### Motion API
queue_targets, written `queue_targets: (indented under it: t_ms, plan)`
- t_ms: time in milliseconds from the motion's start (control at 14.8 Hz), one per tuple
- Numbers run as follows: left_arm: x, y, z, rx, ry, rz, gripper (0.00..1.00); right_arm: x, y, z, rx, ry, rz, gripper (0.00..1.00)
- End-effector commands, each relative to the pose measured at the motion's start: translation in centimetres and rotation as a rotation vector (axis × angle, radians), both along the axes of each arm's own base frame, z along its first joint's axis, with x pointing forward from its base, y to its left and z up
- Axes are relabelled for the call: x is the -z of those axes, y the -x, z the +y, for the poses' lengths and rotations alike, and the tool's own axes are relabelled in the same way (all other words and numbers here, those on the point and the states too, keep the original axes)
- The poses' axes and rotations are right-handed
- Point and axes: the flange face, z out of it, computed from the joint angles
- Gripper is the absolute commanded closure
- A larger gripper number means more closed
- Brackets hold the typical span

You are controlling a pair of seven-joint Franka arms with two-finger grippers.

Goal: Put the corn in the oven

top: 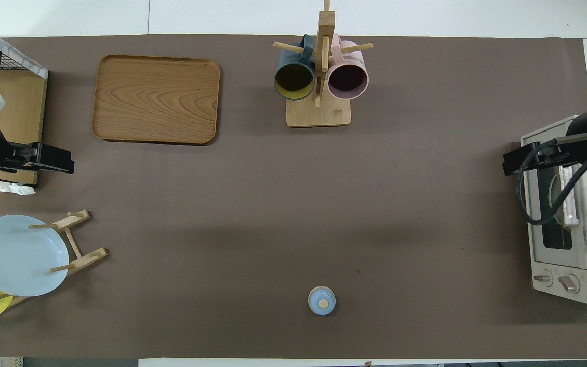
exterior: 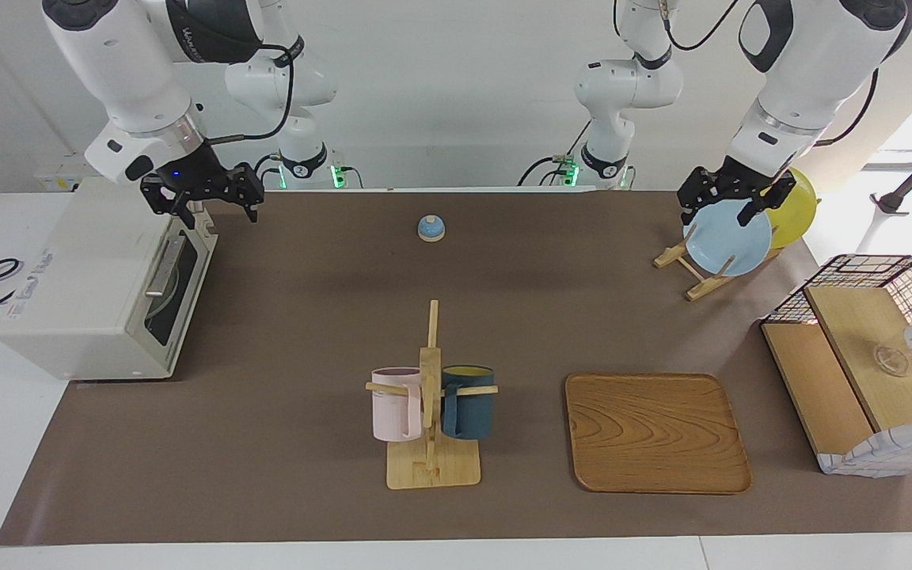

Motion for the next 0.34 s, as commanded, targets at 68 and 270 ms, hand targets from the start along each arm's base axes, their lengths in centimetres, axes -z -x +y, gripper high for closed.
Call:
queue_targets:
  t_ms: [68, 270]
  plan:
    - [-0.26, 0.55, 0.27, 0.003, -0.007, 0.002, 0.0, -0.59, 0.11, -1.99, 0.045, -0.004, 0.014, 0.0]
    - [-0.26, 0.54, 0.36, 0.002, -0.007, 0.002, 0.0, -0.65, 0.19, -2.23, 0.051, -0.005, 0.016, 0.0]
